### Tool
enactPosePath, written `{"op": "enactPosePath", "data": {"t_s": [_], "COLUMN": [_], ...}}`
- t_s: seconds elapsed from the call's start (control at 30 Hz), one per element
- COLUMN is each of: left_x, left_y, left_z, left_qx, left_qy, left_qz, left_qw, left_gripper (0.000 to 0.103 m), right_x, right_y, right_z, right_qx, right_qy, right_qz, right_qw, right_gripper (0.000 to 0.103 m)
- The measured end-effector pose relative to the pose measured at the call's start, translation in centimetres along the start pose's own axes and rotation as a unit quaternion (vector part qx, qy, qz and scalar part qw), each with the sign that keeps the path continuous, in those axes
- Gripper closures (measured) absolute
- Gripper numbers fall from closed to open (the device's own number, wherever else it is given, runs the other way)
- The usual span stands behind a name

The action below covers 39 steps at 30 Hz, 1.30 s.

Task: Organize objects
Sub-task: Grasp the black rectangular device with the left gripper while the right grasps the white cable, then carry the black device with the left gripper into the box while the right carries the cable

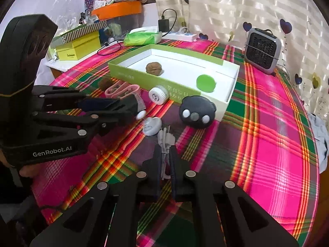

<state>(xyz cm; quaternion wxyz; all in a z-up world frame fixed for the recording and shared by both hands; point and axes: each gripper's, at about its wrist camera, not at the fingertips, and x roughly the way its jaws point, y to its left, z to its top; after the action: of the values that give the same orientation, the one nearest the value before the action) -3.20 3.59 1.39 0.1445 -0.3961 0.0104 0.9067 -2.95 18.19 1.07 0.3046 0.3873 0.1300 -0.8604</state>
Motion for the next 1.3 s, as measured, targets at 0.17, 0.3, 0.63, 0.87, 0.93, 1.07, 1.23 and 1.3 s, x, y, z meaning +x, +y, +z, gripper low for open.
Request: {"op": "enactPosePath", "data": {"t_s": [0.17, 0.3, 0.63, 0.87, 0.93, 1.07, 1.23, 1.3], "left_x": [-0.1, -0.4, -0.7, -1.6, -1.8, -2.0, -2.4, -2.4], "left_y": [0.0, 0.1, 0.4, 0.3, 0.2, 0.2, 0.2, 0.2], "left_z": [0.0, 0.0, -0.1, 0.2, 0.3, 0.5, 0.8, 1.0], "left_qx": [-0.002, -0.005, -0.007, -0.007, -0.006, -0.005, -0.004, -0.004], "left_qy": [-0.002, -0.007, -0.011, -0.023, -0.025, -0.028, -0.034, -0.036], "left_qz": [0.0, 0.001, 0.001, -0.001, -0.001, -0.001, -0.003, -0.003], "left_qw": [1.0, 1.0, 0.9999, 0.9997, 0.9997, 0.9996, 0.9994, 0.9993], "left_gripper": [0.078, 0.078, 0.078, 0.078, 0.078, 0.078, 0.078, 0.078], "right_x": [-0.4, -0.8, -2.0, -3.5, -3.8, -4.1, -4.1, -4.1], "right_y": [0.1, 0.0, -0.2, -0.2, -0.1, 0.0, 0.1, 0.2], "right_z": [0.0, -0.1, 0.5, 1.2, 1.5, 2.0, 2.7, 2.9], "right_qx": [0.002, 0.001, 0.011, 0.015, 0.015, 0.013, 0.009, 0.007], "right_qy": [-0.011, -0.016, -0.044, -0.069, -0.076, -0.085, -0.093, -0.096], "right_qz": [-0.005, -0.007, -0.01, -0.009, -0.008, -0.005, -0.001, 0.001], "right_qw": [1.0, 1.0, 0.999, 0.997, 0.997, 0.996, 0.996, 0.995], "right_gripper": [0.101, 0.101, 0.102, 0.102, 0.102, 0.102, 0.102, 0.102]}}
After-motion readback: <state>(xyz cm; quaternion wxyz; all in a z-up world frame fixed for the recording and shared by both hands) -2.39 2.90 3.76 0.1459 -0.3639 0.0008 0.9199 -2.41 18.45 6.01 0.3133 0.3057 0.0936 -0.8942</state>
